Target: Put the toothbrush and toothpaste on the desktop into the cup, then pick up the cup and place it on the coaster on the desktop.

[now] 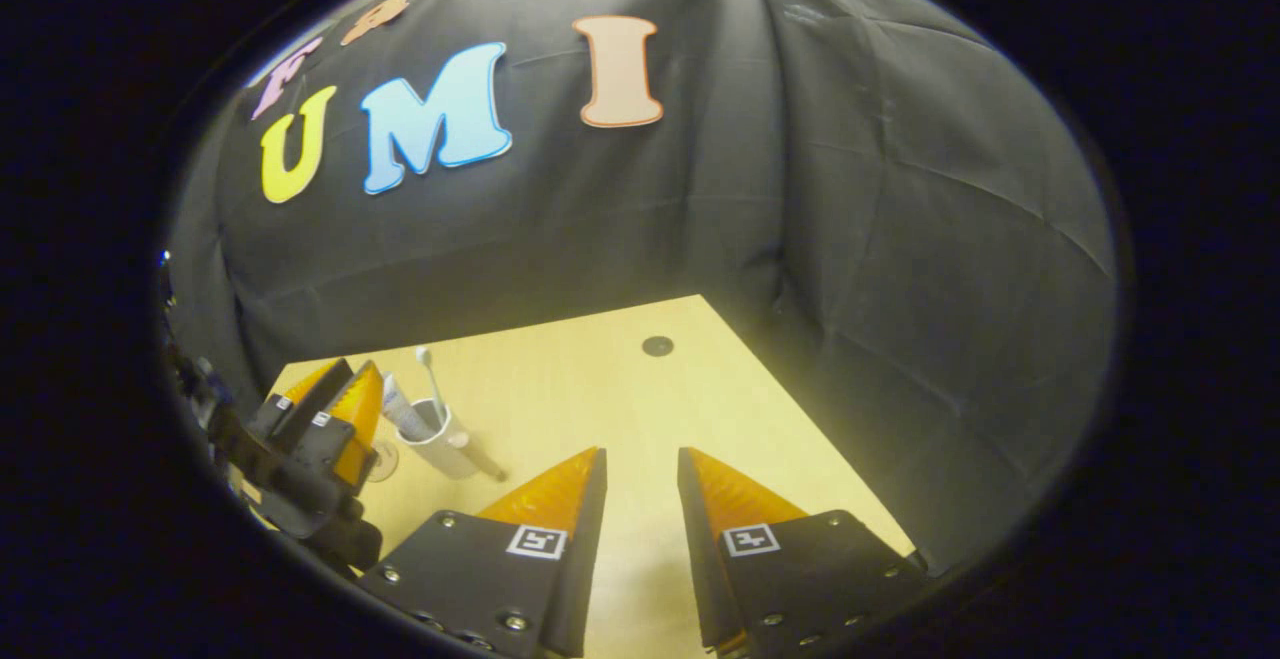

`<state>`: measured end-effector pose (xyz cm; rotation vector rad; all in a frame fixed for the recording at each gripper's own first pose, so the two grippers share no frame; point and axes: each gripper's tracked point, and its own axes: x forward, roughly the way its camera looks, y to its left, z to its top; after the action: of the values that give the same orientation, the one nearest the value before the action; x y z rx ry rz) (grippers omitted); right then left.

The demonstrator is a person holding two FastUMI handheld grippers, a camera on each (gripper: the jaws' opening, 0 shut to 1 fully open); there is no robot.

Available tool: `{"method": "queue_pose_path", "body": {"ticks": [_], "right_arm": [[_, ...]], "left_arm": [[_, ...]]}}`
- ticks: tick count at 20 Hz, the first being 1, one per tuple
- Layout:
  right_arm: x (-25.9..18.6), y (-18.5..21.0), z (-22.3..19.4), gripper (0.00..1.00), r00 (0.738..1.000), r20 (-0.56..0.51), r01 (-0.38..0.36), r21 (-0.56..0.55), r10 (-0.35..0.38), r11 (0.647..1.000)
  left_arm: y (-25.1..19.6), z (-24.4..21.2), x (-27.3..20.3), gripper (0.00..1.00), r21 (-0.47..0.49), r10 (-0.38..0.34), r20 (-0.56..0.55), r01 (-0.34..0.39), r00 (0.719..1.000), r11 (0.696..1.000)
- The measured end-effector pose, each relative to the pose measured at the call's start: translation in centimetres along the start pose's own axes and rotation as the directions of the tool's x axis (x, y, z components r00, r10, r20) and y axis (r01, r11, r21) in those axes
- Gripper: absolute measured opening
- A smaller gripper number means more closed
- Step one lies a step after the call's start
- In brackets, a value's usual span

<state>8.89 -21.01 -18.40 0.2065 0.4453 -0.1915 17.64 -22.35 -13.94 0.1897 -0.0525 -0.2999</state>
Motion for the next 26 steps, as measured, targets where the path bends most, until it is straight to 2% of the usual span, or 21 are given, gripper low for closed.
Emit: {"method": "queue_pose_path", "body": {"ticks": [3,7,8,10,11,12,13,16,17,19,21,23,25,26], "right_arm": [[0.4,2.8,0.3,0.42,0.997,0.020,-0.069,-0.040,0.070,0.997],[0.6,6.4,1.2,0.42,0.985,0.052,-0.159,-0.124,0.166,0.979],[0.7,7.2,1.4,0.45,0.980,0.057,-0.183,-0.144,0.193,0.972],[0.6,8.5,1.7,0.39,0.969,0.061,-0.225,-0.179,0.239,0.958],[0.7,9.2,1.7,0.42,0.963,0.058,-0.247,-0.193,0.263,0.949],[0.8,9.8,2.0,0.42,0.960,0.053,-0.260,-0.210,0.277,0.943],[1.0,10.5,2.3,0.43,0.953,0.047,-0.283,-0.222,0.300,0.933],[1.5,11.8,2.3,0.46,0.941,0.021,-0.322,-0.261,0.338,0.910],[1.7,12.4,2.2,0.43,0.933,0.000,-0.347,-0.270,0.361,0.898],[2.3,13.4,1.6,0.58,0.921,-0.047,-0.381,-0.298,0.386,0.875],[2.5,14.0,1.2,0.61,0.908,-0.098,-0.415,-0.346,0.407,0.842],[3.2,14.9,0.7,0.88,0.893,-0.148,-0.448,-0.400,0.426,0.800],[3.7,15.1,-0.4,0.88,0.878,-0.200,-0.477,-0.449,0.436,0.755],[4.0,15.5,-0.8,0.88,0.871,-0.224,-0.489,-0.472,0.437,0.734]], "left_arm": [[3.4,3.8,-2.9,0.49,0.015,0.032,0.039,-0.033,0.999,0.999],[8.7,7.1,-7.0,0.75,0.019,0.100,0.053,-0.101,0.994,0.995],[9.9,7.4,-7.8,0.81,0.025,0.114,0.044,-0.115,0.992,0.993],[12.2,8.0,-9.9,0.82,0.031,0.146,0.030,-0.147,0.989,0.989],[13.2,8.3,-11.0,0.82,0.030,0.162,0.025,-0.162,0.987,0.986],[14.1,8.6,-12.1,0.75,0.026,0.174,0.020,-0.174,0.985,0.984],[14.9,8.9,-13.2,0.82,0.021,0.185,0.018,-0.185,0.983,0.982],[17.4,9.4,-15.9,0.83,0.009,0.222,0.005,-0.222,0.975,0.975],[18.1,9.2,-16.6,0.84,0.003,0.230,-0.006,-0.230,0.973,0.973],[19.0,8.7,-17.8,0.80,-0.013,0.237,-0.031,-0.238,0.971,0.971],[20.0,8.5,-18.5,0.85,-0.022,0.247,-0.046,-0.248,0.968,0.969],[21.0,8.5,-19.3,0.85,-0.024,0.261,-0.051,-0.263,0.964,0.965],[21.3,8.3,-19.7,0.85,-0.027,0.268,-0.058,-0.270,0.962,0.963],[21.4,8.2,-19.9,0.80,-0.031,0.269,-0.061,-0.271,0.961,0.962]]}}
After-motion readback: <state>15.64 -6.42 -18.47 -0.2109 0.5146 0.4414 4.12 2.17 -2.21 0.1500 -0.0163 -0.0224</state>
